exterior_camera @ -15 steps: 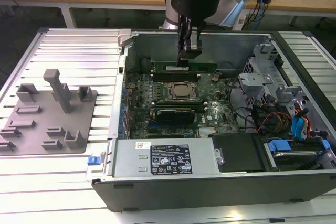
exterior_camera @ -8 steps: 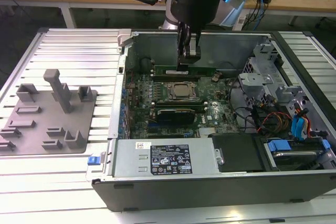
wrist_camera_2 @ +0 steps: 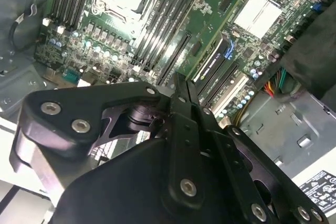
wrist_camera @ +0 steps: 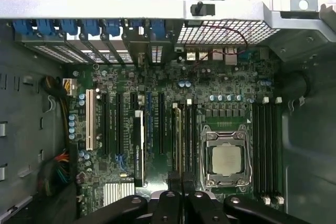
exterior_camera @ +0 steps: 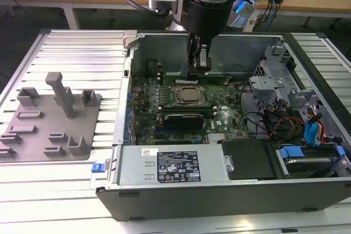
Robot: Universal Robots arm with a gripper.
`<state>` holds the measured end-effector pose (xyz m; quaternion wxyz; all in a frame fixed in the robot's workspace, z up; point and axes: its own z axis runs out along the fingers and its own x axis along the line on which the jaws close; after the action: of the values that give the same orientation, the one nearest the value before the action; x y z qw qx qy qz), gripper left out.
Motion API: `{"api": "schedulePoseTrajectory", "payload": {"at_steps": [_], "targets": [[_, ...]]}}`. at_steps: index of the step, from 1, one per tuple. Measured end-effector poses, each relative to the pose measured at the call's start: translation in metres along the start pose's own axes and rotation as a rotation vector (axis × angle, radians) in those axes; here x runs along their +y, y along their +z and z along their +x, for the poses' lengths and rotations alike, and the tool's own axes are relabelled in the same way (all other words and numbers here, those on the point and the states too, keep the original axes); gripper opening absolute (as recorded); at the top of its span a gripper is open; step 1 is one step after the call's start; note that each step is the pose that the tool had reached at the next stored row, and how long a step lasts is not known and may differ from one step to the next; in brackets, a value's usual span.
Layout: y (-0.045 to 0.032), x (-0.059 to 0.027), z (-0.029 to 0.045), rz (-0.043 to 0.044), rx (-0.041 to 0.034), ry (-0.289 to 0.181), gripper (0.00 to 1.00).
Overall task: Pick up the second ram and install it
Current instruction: 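Pick up the second ram and move it above second insertion slot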
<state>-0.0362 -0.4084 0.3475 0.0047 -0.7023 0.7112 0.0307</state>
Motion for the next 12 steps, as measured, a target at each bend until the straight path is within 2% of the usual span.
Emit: {"api": "schedulePoseTrajectory", "payload": {"at_steps": [6,12], "targets": [[0.0123,-0.0004,-0.0083,0.0003,-0.0017,0.0,0.1],[0.0253,-0.0008,-0.0085,0.0031,-0.0016,0.0,0.1]]}}
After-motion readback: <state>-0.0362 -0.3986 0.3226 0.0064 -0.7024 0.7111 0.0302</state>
